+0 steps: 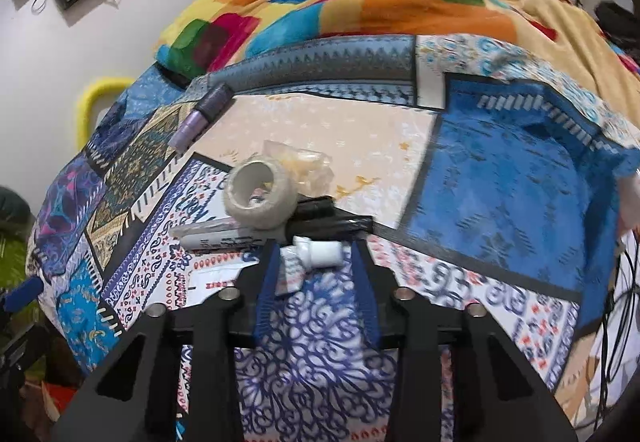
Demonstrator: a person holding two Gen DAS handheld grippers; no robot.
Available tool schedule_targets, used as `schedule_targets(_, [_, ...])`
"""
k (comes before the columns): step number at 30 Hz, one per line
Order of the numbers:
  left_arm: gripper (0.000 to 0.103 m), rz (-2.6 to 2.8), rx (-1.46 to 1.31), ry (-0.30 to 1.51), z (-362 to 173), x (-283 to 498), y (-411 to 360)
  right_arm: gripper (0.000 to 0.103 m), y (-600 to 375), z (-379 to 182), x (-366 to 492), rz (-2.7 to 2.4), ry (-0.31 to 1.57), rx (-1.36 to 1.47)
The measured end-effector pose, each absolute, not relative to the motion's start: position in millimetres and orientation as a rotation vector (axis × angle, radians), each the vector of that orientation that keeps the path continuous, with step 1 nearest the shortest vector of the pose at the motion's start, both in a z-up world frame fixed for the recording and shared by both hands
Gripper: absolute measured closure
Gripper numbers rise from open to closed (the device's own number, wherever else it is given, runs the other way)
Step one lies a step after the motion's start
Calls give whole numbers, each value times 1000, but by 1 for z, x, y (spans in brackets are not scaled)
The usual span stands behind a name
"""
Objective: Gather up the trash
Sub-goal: 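Grasp the small white tube on the quilt with the right tool, then grasp the white tape roll with the left tool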
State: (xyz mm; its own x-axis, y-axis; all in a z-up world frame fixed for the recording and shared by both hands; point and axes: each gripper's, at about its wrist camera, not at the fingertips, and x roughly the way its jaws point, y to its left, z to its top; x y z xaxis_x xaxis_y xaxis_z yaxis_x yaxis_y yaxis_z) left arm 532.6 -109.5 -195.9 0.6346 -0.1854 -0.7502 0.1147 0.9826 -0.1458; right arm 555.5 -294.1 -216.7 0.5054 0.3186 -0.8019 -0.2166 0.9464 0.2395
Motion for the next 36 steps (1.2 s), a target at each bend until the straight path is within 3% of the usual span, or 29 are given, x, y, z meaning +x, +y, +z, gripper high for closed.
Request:
schedule_targets(1, [18,-178,-86,866,-195,535,-111,82,-293,-217,554,316,978,102])
schedule_targets(9, [18,-264,-73,859,-184,567,-150,82,-312,-212,532,291,952,103])
schedule_targets(17, [18,-338,-52,898,-206,616,-203,82,-354,-196,513,185,905,136])
schedule_targets(25, [37,-372,-81,943,-227,658,-230,82,-377,-193,510,115,869,148])
schedule_targets(28, [64,-370,-55,945,-231,665,-237,82,-381,-193,505,104,862,152])
schedule_targets(36, [66,-379,-53,919,-210,641,-228,82,-380,-185,497,101,853,162])
